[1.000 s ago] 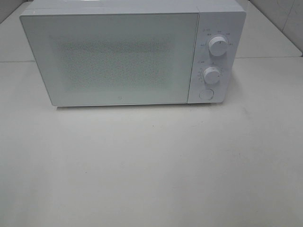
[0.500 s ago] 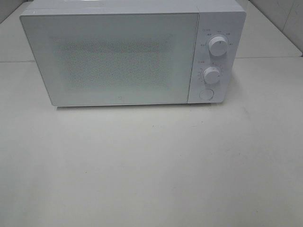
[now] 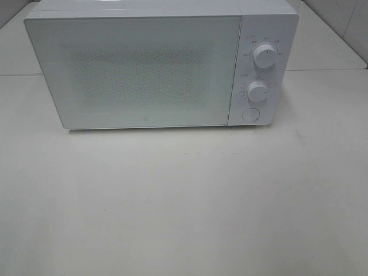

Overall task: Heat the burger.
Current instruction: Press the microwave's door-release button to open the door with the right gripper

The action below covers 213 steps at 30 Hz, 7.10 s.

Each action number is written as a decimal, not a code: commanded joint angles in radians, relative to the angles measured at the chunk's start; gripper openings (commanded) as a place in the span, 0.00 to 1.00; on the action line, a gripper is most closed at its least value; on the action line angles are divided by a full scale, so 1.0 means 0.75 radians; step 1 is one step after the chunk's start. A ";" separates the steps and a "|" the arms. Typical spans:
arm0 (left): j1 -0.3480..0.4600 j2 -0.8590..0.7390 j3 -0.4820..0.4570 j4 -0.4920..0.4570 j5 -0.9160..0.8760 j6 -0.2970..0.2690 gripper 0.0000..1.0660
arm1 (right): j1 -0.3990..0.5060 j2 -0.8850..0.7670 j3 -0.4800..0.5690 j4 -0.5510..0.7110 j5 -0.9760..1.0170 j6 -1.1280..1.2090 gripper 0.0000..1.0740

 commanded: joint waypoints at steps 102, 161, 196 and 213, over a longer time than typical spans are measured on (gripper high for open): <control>0.003 -0.024 0.000 -0.009 -0.019 0.000 0.94 | 0.757 1.959 0.135 0.929 -2.139 1.717 0.03; 0.003 -0.024 0.000 -0.008 -0.019 0.000 0.94 | 0.568 2.380 -0.305 0.805 -2.147 1.703 0.00; 0.003 -0.024 0.000 -0.008 -0.019 0.000 0.94 | 0.488 2.381 -0.439 0.927 -2.445 1.532 0.00; 0.003 -0.024 0.000 -0.011 -0.019 0.000 0.94 | 0.488 2.381 -0.568 0.952 -2.599 1.472 0.00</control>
